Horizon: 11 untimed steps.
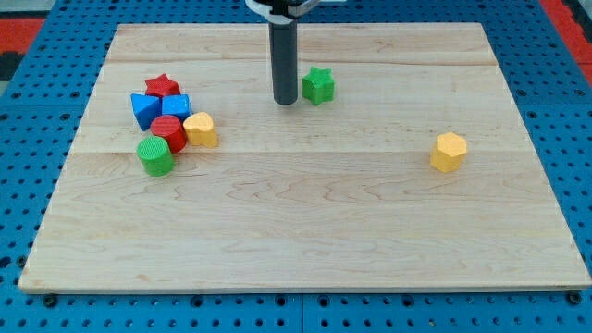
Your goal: Push the green star to the right side of the board
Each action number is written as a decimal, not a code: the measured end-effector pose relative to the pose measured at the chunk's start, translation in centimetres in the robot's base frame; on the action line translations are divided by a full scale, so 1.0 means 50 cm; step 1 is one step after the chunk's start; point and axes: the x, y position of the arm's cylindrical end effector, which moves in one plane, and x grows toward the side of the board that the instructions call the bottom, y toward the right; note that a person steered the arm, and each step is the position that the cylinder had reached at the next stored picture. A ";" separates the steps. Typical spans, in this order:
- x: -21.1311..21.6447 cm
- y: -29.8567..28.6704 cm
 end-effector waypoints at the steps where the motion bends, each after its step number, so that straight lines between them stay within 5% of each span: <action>1: -0.036 0.000; 5: -0.052 0.123; 7: -0.011 -0.035; 11: -0.011 0.106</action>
